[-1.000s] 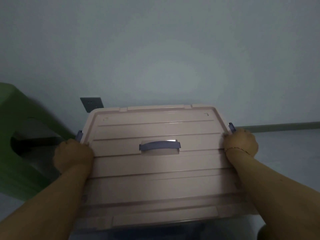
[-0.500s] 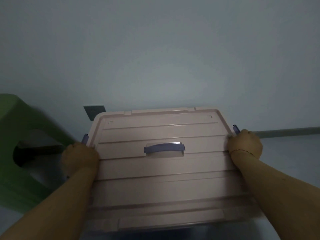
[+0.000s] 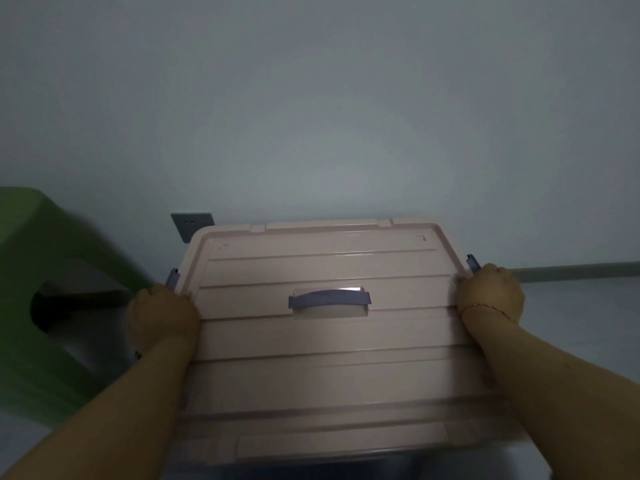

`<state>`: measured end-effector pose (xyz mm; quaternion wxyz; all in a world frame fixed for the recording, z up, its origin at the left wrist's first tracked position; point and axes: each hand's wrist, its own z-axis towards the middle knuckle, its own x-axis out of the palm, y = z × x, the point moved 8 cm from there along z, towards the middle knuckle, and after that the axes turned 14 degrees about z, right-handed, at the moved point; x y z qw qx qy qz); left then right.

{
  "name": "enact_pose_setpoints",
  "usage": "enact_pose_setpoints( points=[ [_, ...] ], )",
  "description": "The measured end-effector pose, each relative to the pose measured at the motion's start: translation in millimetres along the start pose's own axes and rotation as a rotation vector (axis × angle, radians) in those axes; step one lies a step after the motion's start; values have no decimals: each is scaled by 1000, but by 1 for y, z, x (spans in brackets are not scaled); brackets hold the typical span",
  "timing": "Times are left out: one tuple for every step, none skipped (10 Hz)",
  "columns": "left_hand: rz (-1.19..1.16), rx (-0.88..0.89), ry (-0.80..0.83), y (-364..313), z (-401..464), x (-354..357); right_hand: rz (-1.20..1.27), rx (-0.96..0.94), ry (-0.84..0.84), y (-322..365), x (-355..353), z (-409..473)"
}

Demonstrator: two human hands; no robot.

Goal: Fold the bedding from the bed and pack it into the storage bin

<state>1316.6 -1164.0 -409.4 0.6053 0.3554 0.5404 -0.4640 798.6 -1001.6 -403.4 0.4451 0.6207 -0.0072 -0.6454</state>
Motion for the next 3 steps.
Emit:
enact_pose_setpoints(
  points=[
    [3, 24, 0, 2, 5, 5, -9, 16, 41, -3, 1, 2],
    [-52, 14, -1, 8, 4, 3, 73, 43, 88, -4, 0, 0],
    [-154, -53, -111, 15, 0, -11, 300, 97, -67, -5, -22, 5]
  ],
)
